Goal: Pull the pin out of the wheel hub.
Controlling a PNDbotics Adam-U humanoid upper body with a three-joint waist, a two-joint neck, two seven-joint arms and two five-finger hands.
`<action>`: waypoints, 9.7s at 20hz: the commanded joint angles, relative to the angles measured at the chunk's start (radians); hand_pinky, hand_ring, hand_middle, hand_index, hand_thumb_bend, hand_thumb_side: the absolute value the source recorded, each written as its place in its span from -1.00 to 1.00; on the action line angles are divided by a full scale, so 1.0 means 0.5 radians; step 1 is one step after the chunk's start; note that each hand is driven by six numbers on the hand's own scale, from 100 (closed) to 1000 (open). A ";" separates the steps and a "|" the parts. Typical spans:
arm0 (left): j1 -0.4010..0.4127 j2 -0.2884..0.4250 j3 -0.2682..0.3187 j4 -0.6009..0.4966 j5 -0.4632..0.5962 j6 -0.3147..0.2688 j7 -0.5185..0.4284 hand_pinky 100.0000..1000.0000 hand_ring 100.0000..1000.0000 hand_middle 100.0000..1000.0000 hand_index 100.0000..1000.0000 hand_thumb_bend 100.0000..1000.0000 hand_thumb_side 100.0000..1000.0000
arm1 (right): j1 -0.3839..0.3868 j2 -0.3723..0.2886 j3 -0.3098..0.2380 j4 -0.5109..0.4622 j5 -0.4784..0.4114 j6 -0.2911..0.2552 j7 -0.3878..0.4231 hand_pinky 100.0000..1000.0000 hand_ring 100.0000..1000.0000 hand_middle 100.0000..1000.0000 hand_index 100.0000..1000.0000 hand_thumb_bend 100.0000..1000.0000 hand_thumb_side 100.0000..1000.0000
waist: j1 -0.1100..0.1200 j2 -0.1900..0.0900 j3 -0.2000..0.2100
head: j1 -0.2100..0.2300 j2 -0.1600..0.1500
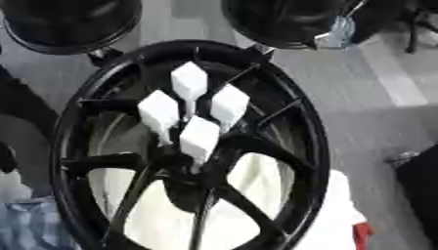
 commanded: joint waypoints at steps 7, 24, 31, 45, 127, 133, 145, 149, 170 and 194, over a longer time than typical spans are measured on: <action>-0.033 0.078 0.001 -0.030 -0.012 0.000 -0.007 0.56 0.55 0.35 0.67 -1.00 0.68 | -0.107 0.095 0.101 0.172 0.071 -0.029 0.062 0.74 0.65 0.49 0.63 -0.73 0.07 | -0.014 -0.025 0.016 | -0.022 0.010; -0.025 0.076 -0.010 -0.017 -0.023 0.003 -0.015 0.56 0.56 0.35 0.67 -1.00 0.68 | -0.077 0.136 0.272 0.251 -0.044 -0.096 0.085 0.77 0.74 0.54 0.68 -0.37 -0.26 | -0.038 -0.044 0.019 | -0.022 0.010; -0.020 0.072 -0.011 -0.011 -0.021 0.006 -0.014 0.55 0.55 0.35 0.67 -1.00 0.68 | -0.058 0.127 0.297 0.222 -0.119 -0.054 0.085 0.76 0.76 0.55 0.71 -0.35 -0.39 | -0.041 -0.043 0.020 | -0.023 0.010; -0.015 0.065 -0.010 -0.010 -0.018 0.006 -0.009 0.55 0.55 0.34 0.67 -1.00 0.68 | -0.044 0.142 0.323 0.160 -0.294 0.152 0.072 0.71 0.70 0.50 0.69 -0.68 -0.22 | -0.047 -0.045 0.026 | -0.048 0.010; 0.009 0.034 0.002 0.006 0.012 0.027 -0.001 0.53 0.55 0.33 0.66 -1.00 0.69 | 0.010 0.268 0.385 0.290 -0.473 0.112 0.073 0.34 0.24 0.04 0.45 -0.59 -0.88 | -0.057 -0.028 0.074 | -0.123 0.010; 0.006 0.037 0.000 -0.004 0.003 0.026 -0.003 0.53 0.55 0.33 0.65 -1.00 0.69 | 0.026 0.242 0.380 0.260 -0.355 0.121 0.056 0.55 0.56 0.37 0.60 -0.64 -0.42 | -0.056 -0.030 0.070 | -0.124 0.010; 0.011 0.043 0.002 -0.004 0.001 0.027 -0.004 0.53 0.55 0.33 0.64 -1.00 0.69 | 0.032 0.243 0.366 0.297 -0.234 0.168 0.022 0.48 0.49 0.34 0.62 -0.69 -0.29 | -0.055 -0.029 0.061 | -0.124 0.010; 0.013 0.041 0.001 -0.003 0.001 0.026 -0.006 0.53 0.54 0.33 0.64 -1.00 0.69 | 0.032 0.248 0.366 0.299 -0.224 0.181 0.007 0.45 0.40 0.23 0.59 -0.78 -0.17 | -0.055 -0.029 0.062 | -0.127 0.010; 0.016 0.044 0.006 0.001 0.003 0.026 -0.003 0.53 0.54 0.33 0.64 -1.00 0.68 | 0.033 0.260 0.361 0.306 -0.221 0.261 -0.240 0.29 0.02 -0.51 -0.10 -0.87 -0.36 | -0.058 -0.028 0.072 | -0.134 0.010; 0.072 0.123 0.045 0.004 0.011 0.031 0.028 0.54 0.54 0.33 0.63 -1.00 0.68 | 0.093 -0.146 -0.204 0.095 -0.459 0.512 -0.479 0.26 -0.04 -0.60 -0.16 -1.00 -0.92 | -0.055 -0.055 0.014 | -0.062 0.010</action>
